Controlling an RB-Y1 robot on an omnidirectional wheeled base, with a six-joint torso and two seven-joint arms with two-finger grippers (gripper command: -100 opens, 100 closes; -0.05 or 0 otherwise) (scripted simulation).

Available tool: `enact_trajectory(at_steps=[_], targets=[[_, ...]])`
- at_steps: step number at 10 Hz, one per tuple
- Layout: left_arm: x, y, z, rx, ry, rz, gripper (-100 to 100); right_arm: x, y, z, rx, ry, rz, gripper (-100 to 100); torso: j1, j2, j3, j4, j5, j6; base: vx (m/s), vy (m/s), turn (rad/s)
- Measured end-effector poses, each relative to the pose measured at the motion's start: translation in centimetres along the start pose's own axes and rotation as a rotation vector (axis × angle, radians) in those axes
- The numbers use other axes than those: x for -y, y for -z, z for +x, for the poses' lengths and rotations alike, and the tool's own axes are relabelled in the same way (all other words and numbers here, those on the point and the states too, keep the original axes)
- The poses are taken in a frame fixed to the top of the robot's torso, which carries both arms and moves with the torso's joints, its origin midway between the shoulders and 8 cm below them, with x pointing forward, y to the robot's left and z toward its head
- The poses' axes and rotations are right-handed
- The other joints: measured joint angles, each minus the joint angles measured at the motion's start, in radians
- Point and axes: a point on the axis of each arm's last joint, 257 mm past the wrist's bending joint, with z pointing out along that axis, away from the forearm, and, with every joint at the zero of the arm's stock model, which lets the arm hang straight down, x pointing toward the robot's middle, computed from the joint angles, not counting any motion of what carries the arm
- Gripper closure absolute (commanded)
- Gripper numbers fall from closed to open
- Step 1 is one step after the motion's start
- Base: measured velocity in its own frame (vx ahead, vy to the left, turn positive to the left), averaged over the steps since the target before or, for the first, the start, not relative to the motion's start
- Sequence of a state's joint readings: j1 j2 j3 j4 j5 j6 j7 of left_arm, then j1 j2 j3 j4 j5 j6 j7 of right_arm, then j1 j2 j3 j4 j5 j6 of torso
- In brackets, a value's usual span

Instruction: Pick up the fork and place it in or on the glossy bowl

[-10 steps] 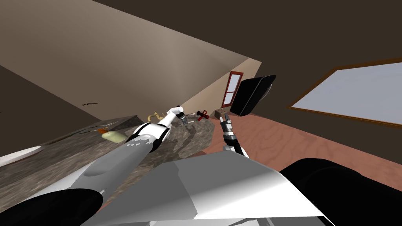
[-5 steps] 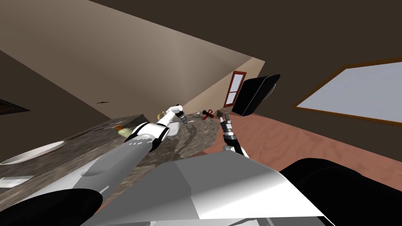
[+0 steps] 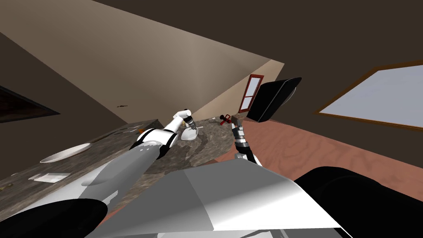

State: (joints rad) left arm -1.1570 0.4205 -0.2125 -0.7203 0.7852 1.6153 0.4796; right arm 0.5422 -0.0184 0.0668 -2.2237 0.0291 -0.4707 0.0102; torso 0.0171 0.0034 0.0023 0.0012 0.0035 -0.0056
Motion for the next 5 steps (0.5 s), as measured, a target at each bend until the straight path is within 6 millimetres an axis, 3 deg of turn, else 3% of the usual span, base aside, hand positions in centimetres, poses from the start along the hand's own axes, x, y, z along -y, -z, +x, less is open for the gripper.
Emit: enact_trajectory(at_steps=[2, 3, 4, 5], targets=[[0.28, 0.54, -0.12, -0.002, 0.010, 0.005, 100, 0.00, 0.00, 0.00, 0.000, 0.000, 0.000, 0, 0.001, 0.004, 0.002, 0.001, 0.000, 0.000, -0.057, 0.217, 0.034], [0.34, 0.77, -0.14, -0.003, 0.014, 0.008, 100, 0.00, 0.00, 0.00, 0.000, 0.000, 0.000, 0, -0.001, 0.004, 0.002, 0.001, 0.000, 0.000, -0.016, 0.085, 0.005], [0.35, 0.81, -0.23, -0.001, 0.016, 0.008, -100, 0.00, 0.00, 0.01, 0.000, 0.000, 0.000, 0, -0.009, 0.002, 0.001, 0.001, -0.001, 0.001, -0.004, 0.020, 0.004], [0.35, 0.81, -0.27, 0.000, 0.016, 0.008, -100, 0.00, 0.00, 0.01, 0.000, 0.000, 0.000, 0, -0.014, 0.001, 0.001, 0.000, -0.003, 0.002, -0.002, 0.009, 0.001]])
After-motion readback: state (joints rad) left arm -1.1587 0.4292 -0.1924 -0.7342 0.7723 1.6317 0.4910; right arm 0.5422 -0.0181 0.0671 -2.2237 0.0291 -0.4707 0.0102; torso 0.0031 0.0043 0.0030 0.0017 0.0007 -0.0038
